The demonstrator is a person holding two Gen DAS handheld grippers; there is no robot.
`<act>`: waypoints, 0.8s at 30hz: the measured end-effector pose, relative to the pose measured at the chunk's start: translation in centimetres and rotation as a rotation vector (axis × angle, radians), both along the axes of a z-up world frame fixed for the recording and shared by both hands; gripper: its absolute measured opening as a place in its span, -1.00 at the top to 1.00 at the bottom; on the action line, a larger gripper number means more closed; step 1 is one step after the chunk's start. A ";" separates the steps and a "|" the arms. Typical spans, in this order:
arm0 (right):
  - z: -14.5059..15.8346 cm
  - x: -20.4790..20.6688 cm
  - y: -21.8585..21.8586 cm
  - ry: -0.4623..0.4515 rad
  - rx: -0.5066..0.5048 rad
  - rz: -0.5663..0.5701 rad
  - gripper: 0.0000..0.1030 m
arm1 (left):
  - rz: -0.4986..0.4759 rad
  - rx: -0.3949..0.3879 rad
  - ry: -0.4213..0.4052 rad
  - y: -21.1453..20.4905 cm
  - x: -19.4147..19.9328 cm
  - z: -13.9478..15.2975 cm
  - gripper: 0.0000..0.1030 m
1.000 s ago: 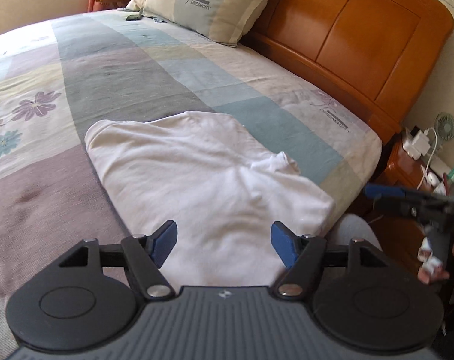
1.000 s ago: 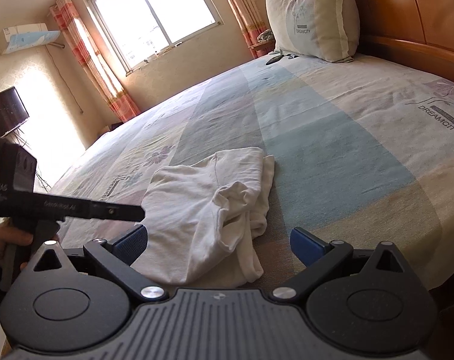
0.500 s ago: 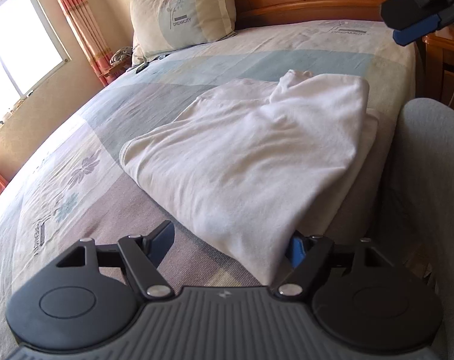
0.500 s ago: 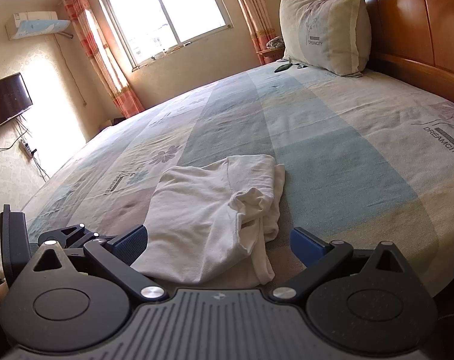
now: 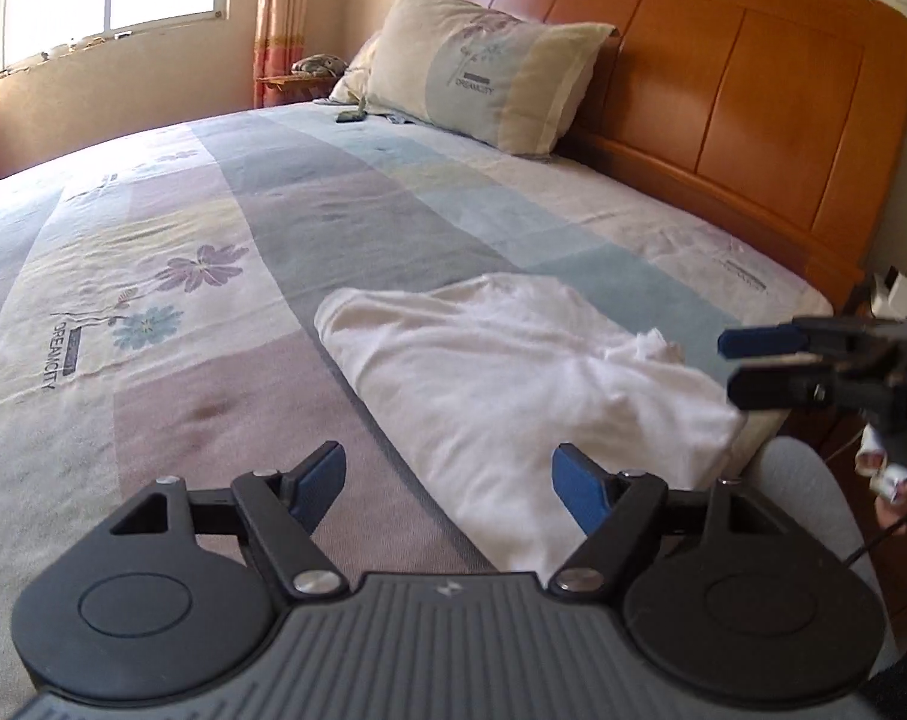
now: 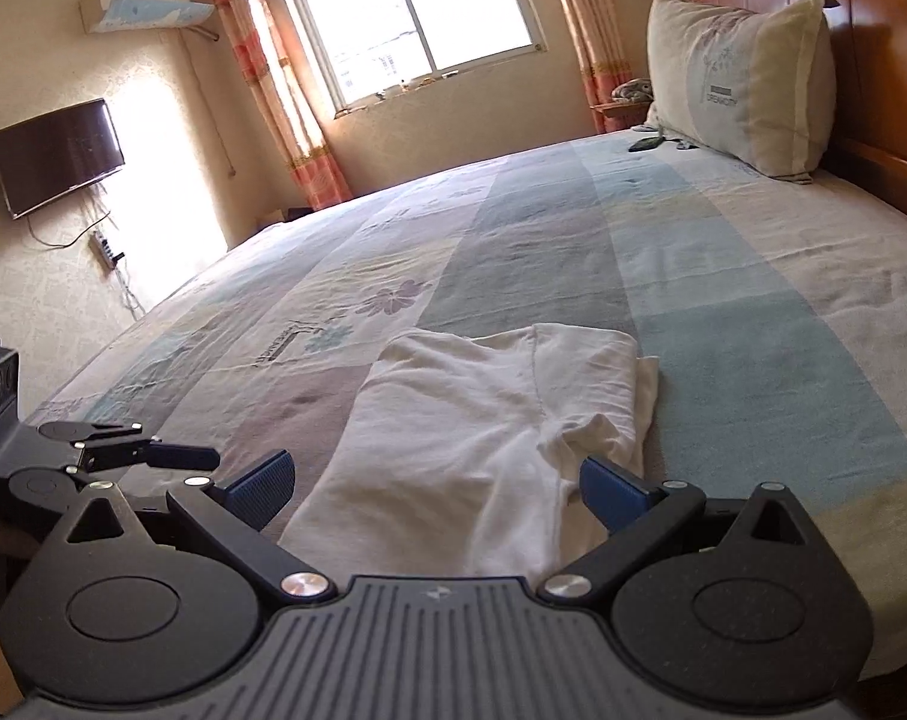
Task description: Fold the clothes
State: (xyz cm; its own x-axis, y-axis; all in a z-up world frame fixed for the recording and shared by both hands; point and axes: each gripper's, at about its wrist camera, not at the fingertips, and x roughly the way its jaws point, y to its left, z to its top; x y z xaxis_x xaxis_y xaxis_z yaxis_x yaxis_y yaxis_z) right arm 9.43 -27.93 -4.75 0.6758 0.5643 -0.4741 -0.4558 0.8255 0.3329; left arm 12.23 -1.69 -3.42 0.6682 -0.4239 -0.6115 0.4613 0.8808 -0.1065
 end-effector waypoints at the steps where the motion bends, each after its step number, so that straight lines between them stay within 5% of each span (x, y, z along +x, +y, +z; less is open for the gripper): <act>1: -0.1 0.8 0.9 -0.008 0.003 0.042 -1.00 | 0.011 -0.014 -0.010 -0.3 0.7 0.5 -0.50; 4: -1.2 3.6 3.2 -0.030 -0.013 0.106 -1.00 | 0.014 -0.043 -0.017 -1.5 2.1 1.1 -0.51; 7: -3.7 6.1 3.2 0.058 -0.097 0.019 -1.00 | -0.011 -0.108 0.041 -2.3 2.8 0.6 -0.51; 9: -5.6 6.5 1.7 0.120 -0.099 -0.014 -0.98 | -0.042 -0.174 0.105 -3.0 3.5 -0.5 -0.51; 13: -6.0 4.3 0.3 0.063 -0.061 0.003 -0.98 | -0.082 -0.290 0.254 -4.7 4.9 -3.2 -0.52; 17: -6.1 3.8 0.5 0.056 -0.065 -0.002 -0.98 | -0.005 -0.322 0.408 -4.6 5.6 -7.0 -0.50; 24: -6.4 3.3 1.1 0.024 -0.125 0.024 -1.00 | -0.010 -0.359 0.392 -3.0 4.7 -4.2 -0.61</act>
